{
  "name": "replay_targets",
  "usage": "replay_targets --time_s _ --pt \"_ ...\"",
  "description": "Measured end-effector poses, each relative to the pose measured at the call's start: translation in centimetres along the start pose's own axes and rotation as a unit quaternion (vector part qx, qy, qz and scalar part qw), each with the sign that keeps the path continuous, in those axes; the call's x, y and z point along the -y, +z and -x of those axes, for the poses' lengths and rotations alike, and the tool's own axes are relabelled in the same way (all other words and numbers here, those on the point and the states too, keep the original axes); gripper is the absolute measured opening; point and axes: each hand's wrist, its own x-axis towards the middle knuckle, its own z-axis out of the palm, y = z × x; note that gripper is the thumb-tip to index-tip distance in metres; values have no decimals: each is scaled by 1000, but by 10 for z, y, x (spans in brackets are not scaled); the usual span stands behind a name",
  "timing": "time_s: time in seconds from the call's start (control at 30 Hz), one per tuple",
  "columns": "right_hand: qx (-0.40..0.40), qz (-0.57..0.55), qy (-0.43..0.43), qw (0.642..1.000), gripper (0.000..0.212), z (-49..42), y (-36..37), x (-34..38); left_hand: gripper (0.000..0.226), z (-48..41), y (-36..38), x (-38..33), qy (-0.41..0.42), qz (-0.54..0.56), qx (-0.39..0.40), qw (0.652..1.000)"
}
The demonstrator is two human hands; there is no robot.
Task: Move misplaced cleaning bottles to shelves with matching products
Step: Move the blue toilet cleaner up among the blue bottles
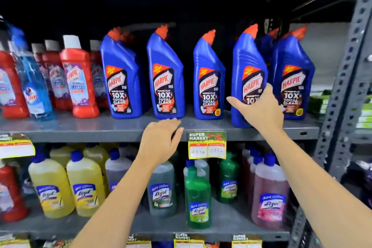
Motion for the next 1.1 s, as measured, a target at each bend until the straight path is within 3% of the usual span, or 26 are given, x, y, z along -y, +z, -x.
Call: replay_targets --time_s 0.23,0.63,0.87,1.1 --pt "69 -16 -17 997 144 1 -7 -8 42 1 2 -2 -10 0 -3 1000" --pt "-9 76 -8 997 137 -25 27 -21 50 2 5 -2 -15 0 -18 1000" --pt "38 34 -23 998 139 -34 28 -30 50 1 8 -2 -16 -4 -32 999" --pt "5 52 -13 999 139 -28 29 -27 50 1 10 -2 -11 -3 -44 999"
